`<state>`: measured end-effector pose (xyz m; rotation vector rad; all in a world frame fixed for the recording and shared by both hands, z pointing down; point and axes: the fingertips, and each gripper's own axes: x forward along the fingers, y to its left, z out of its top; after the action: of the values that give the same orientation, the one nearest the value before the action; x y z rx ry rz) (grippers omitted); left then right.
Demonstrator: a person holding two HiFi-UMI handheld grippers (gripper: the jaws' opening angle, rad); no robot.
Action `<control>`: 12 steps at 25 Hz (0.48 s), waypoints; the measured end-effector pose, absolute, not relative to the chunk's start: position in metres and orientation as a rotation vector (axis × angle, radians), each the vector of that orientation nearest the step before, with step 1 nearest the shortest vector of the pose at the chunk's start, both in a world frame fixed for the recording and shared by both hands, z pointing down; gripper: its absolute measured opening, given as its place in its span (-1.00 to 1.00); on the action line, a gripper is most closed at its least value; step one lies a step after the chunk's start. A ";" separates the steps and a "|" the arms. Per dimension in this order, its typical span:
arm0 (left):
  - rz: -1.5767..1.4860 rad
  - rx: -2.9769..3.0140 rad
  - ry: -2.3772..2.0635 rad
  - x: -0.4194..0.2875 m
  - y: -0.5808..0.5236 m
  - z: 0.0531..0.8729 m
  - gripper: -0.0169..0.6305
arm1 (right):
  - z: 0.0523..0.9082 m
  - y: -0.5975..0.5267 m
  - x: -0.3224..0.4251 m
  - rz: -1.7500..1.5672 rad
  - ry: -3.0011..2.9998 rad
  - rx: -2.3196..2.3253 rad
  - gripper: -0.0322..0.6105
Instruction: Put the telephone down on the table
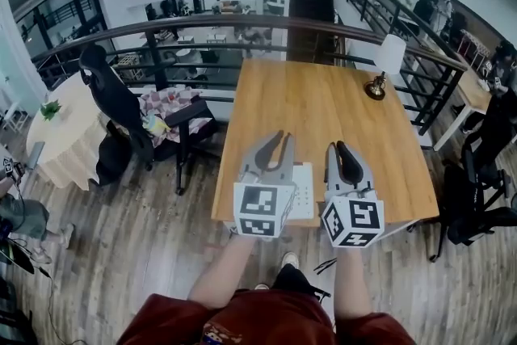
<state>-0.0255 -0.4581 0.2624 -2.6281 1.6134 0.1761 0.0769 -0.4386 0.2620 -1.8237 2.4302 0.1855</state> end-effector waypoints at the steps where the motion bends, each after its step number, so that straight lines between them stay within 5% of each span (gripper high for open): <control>1: 0.181 -2.632 1.612 -0.025 -0.458 0.263 -0.78 | 0.263 -0.439 0.077 0.182 2.432 -1.824 -0.74; 12: 0.179 -2.649 1.602 -0.025 -0.463 0.265 -0.85 | 0.263 -0.443 0.075 0.194 2.456 -1.857 -0.80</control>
<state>-0.0253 -0.4630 0.2649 -2.6485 1.6021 0.1789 0.0746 -0.4427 0.2628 -1.8571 2.4564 0.1939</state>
